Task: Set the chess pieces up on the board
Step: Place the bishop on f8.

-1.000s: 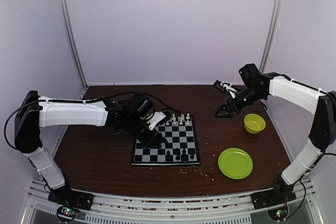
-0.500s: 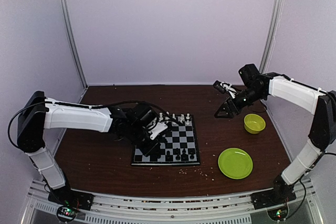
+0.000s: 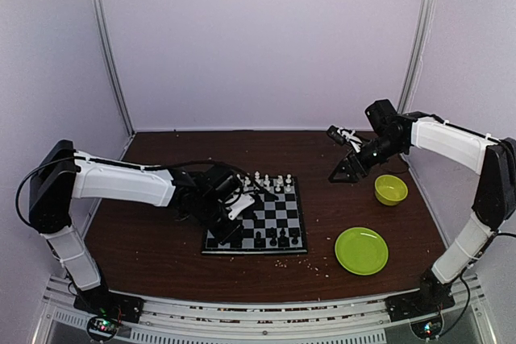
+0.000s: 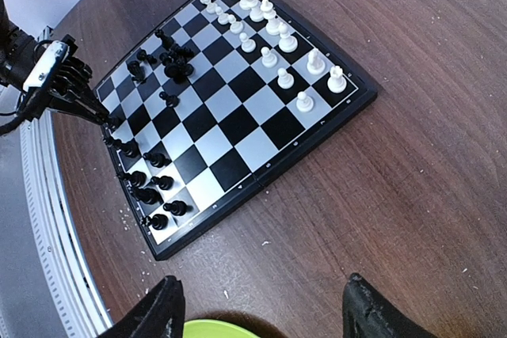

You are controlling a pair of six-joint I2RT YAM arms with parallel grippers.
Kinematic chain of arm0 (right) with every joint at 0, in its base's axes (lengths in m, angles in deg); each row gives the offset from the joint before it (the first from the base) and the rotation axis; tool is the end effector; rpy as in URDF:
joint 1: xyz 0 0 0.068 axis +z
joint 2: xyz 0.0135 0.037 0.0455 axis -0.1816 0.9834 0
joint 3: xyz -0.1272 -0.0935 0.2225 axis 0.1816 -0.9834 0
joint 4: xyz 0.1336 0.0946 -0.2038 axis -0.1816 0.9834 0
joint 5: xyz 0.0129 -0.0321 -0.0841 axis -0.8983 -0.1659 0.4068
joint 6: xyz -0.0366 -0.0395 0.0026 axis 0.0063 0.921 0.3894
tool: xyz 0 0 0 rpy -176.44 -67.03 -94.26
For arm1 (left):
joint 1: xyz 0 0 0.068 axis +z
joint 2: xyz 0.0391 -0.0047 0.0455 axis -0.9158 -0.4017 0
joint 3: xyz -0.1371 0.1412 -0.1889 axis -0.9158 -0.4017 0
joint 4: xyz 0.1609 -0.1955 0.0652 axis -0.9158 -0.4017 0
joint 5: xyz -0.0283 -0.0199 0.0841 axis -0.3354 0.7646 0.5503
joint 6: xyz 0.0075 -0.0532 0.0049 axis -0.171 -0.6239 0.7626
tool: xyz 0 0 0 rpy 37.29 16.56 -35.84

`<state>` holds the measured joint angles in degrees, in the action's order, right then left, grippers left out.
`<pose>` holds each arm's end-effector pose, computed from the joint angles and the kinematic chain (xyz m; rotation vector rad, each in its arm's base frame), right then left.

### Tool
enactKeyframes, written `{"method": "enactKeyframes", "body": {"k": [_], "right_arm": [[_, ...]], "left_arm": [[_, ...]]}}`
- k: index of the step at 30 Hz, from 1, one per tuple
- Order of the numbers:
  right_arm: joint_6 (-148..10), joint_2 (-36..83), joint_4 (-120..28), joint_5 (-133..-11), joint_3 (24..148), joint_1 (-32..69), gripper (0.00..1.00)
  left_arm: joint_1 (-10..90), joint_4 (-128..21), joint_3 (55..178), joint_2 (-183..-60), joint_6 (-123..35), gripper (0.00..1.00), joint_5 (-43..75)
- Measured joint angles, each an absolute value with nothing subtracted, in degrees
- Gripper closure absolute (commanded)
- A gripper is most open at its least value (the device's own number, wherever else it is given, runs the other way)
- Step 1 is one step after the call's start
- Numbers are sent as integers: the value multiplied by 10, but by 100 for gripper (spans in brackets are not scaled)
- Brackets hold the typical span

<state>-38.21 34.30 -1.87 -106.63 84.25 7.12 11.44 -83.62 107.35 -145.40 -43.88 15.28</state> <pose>0.3041 0.1212 0.2710 -1.0997 2.2312 0.9111 0.1927 -0.2834 0.1758 1.0792 2.5996 -0.5215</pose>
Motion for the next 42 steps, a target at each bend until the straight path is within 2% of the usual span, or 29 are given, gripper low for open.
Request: {"method": "enactKeyframes", "body": {"k": [7,26,42], "right_arm": [[-382,347,-14,-1069,848,71,32],[-381,348,-9,-1074,849,71,32],[-380,352,-7,-1074,850,71,32]], "left_arm": [[114,-824,1071,-1454,-441,96,153],[114,-838,1062,-1440,-441,97,176],[114,-873,1061,-1427,-440,61,187]]}}
